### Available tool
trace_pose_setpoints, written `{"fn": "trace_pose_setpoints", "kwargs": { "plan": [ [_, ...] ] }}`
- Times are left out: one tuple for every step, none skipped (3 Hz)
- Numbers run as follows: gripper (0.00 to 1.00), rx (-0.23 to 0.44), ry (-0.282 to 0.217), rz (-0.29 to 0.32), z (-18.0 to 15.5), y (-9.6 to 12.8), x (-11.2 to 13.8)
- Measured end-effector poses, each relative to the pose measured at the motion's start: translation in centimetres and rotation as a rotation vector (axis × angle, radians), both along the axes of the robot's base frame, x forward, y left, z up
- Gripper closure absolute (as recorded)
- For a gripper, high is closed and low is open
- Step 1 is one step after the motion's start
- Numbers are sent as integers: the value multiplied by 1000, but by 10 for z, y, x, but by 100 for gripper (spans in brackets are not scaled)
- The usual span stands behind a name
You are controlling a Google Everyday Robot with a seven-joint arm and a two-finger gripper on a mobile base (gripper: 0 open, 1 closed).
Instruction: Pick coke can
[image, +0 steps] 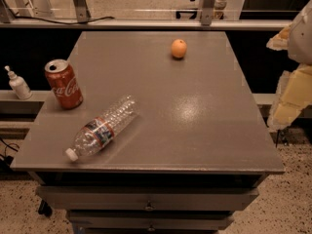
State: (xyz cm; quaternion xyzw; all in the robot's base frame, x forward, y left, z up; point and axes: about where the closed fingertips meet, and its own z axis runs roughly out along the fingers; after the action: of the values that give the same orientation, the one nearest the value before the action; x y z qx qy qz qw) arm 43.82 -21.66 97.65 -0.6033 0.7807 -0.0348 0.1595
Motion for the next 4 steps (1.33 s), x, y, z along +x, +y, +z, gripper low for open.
{"fn": "trace_pose_setpoints", "kwargs": {
  "plan": [
    [0, 0, 0, 0, 0, 0, 0],
    [0, 51, 1, 6, -5, 15, 8],
    [0, 145, -9, 40, -13, 52, 20],
    [0, 286, -10, 66, -22, 99, 36]
  ]
}}
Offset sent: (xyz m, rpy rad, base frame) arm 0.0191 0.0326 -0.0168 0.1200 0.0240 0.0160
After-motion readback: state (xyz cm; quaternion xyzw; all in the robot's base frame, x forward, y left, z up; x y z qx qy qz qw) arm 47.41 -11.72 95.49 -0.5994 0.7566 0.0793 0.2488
